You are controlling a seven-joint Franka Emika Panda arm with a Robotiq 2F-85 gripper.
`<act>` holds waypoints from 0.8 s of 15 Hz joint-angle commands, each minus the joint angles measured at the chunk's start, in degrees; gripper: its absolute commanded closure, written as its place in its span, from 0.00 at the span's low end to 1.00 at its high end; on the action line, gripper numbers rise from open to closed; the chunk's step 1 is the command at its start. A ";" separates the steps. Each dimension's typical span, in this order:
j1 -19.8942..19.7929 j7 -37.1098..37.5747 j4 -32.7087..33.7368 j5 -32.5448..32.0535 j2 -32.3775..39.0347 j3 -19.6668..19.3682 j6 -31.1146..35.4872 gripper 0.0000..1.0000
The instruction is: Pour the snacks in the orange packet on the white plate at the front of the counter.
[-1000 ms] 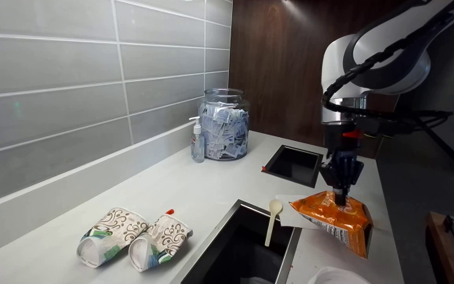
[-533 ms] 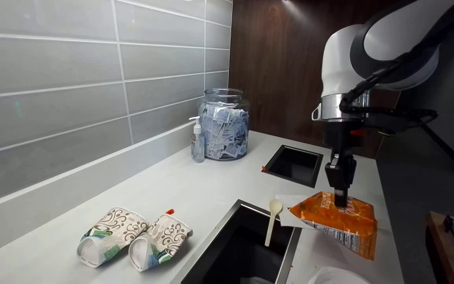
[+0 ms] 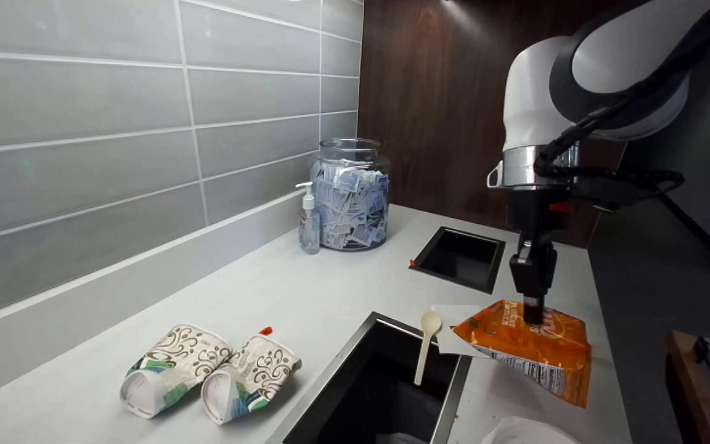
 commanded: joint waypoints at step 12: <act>2.73 -14.17 0.54 0.97 -1.16 0.06 1.65 1.00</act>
